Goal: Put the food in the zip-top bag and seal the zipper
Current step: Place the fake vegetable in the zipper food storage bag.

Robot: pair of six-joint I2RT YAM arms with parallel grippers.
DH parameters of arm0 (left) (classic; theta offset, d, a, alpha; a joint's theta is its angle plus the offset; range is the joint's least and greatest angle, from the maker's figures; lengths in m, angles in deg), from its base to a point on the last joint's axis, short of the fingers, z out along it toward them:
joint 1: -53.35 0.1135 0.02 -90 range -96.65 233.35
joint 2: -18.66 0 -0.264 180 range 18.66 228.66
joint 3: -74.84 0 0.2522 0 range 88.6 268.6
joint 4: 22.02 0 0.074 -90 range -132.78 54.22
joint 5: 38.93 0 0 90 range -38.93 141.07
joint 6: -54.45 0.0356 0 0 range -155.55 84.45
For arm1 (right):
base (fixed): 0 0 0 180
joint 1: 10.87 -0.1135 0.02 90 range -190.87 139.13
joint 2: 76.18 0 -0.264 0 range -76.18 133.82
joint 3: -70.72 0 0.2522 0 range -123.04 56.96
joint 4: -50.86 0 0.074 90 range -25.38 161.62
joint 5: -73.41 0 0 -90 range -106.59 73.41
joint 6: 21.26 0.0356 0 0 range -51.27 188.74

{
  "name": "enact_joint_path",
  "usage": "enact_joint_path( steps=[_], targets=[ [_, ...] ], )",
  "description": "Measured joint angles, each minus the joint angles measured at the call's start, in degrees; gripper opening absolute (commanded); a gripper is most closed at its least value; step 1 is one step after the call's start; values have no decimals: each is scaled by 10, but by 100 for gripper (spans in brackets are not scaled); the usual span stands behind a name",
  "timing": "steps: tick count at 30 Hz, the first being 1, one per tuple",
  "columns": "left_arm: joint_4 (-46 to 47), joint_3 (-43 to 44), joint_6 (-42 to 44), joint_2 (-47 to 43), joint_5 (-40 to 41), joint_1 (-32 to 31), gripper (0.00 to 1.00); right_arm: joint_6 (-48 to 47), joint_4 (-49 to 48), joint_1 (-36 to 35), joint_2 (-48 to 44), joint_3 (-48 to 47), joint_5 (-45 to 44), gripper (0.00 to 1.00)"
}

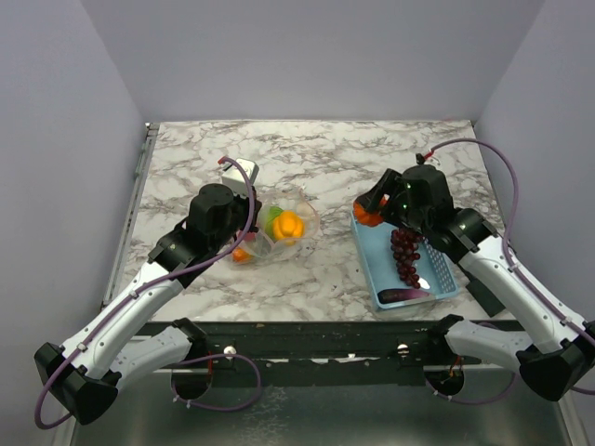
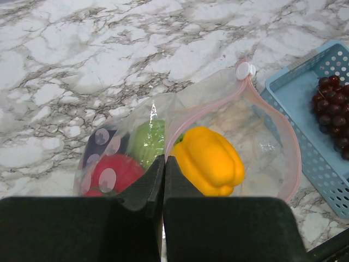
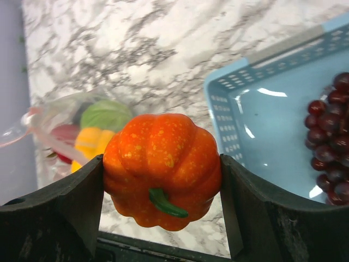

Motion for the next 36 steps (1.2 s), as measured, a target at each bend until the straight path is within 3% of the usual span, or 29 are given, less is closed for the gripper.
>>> enact_joint_path(
  steps=[10, 20, 36],
  targets=[
    [0, 0, 0, 0, 0, 0, 0, -43, -85, -59, 42, -62, 97, 1],
    [0, 0, 0, 0, 0, 0, 0, -87, -114, -175, 141, -150, 84, 1],
    [0, 0, 0, 0, 0, 0, 0, -113, -116, -209, 279, -212, 39, 1]
  ],
)
